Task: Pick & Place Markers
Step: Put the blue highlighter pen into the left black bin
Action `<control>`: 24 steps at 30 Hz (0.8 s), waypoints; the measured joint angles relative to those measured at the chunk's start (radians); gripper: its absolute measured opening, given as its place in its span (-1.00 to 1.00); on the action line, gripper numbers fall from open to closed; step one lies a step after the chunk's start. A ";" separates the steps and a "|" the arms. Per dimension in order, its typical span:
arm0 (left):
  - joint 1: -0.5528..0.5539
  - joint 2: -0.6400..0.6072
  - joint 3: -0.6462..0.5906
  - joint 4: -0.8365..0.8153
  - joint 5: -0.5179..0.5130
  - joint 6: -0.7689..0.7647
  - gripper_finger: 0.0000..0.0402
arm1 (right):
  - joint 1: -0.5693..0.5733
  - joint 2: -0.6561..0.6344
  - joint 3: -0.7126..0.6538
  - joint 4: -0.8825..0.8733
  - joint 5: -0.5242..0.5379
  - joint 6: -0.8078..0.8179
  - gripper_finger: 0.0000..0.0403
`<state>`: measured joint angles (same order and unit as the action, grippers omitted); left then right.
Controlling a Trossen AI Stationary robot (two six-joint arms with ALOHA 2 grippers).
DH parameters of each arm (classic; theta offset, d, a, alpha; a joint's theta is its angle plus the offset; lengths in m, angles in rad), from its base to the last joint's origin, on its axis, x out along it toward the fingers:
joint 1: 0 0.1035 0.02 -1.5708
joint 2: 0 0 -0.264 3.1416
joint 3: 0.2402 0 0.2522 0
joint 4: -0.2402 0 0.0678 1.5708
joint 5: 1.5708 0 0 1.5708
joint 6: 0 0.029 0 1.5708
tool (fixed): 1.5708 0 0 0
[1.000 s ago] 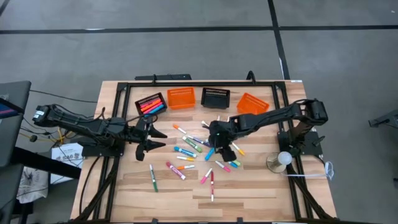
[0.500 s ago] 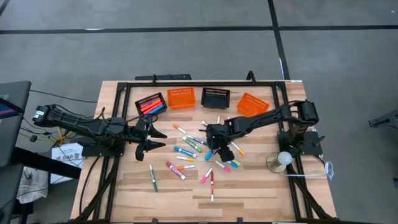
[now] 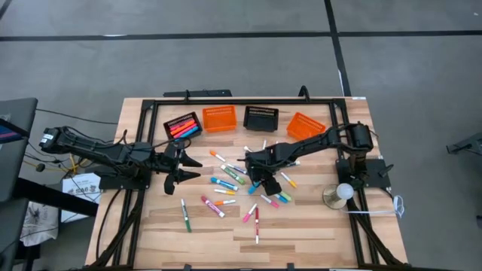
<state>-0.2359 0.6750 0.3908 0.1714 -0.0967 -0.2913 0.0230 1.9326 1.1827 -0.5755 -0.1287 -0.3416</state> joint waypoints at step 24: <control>0.000 0.000 0.000 -0.007 -0.008 0.003 -0.12 | 0.022 -0.009 0.006 -0.090 0.057 -0.003 -0.74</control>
<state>-0.2359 0.6750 0.3908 0.1642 -0.1043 -0.2886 0.0448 1.9238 1.1892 -0.6652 -0.0721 -0.3450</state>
